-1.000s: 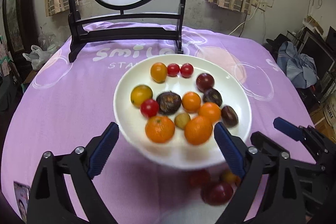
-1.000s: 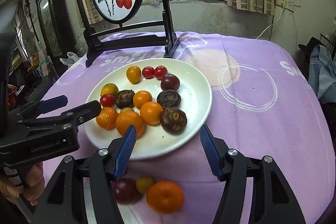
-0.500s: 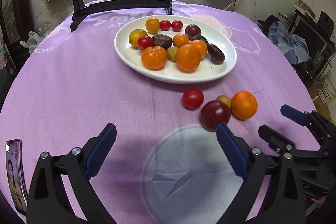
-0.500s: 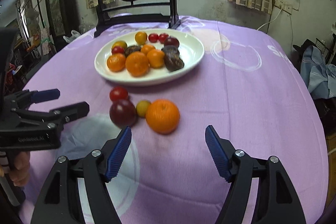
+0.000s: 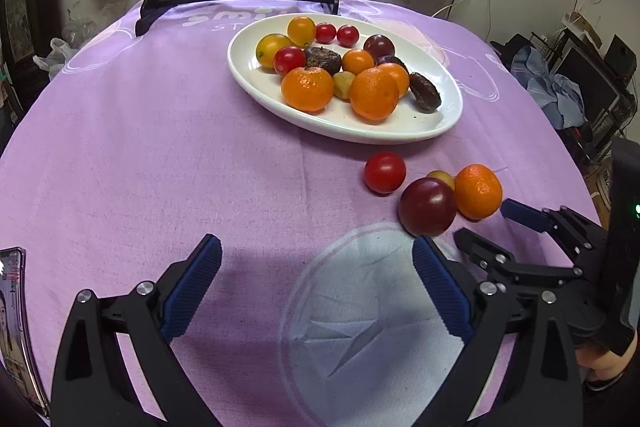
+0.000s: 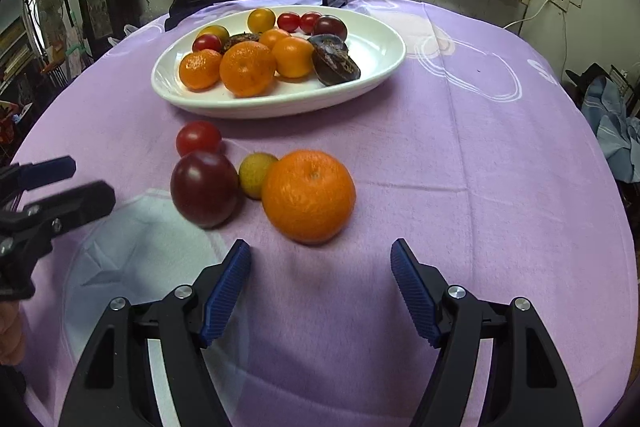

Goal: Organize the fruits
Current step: 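Grasp the large orange with the right gripper, then grasp the dark red tomato with the left gripper while the right holds the orange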

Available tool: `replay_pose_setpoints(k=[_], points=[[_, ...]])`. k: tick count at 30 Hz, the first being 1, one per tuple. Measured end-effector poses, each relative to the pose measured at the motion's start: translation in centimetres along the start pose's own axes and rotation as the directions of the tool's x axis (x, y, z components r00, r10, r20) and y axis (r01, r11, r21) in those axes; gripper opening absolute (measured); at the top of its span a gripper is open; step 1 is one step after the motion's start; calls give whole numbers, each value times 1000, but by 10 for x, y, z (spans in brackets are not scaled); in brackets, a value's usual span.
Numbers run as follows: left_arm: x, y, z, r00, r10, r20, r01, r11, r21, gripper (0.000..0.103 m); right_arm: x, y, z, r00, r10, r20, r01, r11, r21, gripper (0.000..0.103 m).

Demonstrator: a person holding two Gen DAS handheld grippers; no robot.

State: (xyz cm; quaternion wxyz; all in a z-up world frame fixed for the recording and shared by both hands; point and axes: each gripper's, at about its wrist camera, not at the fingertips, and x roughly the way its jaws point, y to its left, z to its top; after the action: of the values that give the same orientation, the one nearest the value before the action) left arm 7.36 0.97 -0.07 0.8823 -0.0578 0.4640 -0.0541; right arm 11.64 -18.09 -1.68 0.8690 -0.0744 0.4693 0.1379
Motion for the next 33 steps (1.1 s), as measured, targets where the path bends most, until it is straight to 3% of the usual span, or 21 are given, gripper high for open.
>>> replay_pose_setpoints(k=[3, 6, 9, 18, 26, 33], points=[[2, -2, -1, 1000, -12, -9, 12, 1000, 4, 94, 7, 0, 11, 1000, 24, 1, -24, 1000, 0, 67], [4, -4, -2, 1000, 9, -8, -9, 1000, 25, 94, 8, -1, 18, 999, 36, 9, -36, 999, 10, 45], [6, -5, -3, 1000, 25, -5, -25, 999, 28, 94, 3, -5, 13, 999, 51, 13, -52, 997, 48, 45], [6, -21, -11, 999, -32, -26, 33, 998, 51, 94, -30, -19, -21, 998, 48, 39, -52, 993, 105, 45], [10, -34, -13, 999, -15, -47, 17, 999, 51, 94, -45, -30, -30, 996, 57, 75, -66, 990, 127, 45], [12, -60, -9, 998, 40, -39, -35, 990, 135, 90, -56, -34, -30, 993, 52, 105, -66, 989, 134, 45]])
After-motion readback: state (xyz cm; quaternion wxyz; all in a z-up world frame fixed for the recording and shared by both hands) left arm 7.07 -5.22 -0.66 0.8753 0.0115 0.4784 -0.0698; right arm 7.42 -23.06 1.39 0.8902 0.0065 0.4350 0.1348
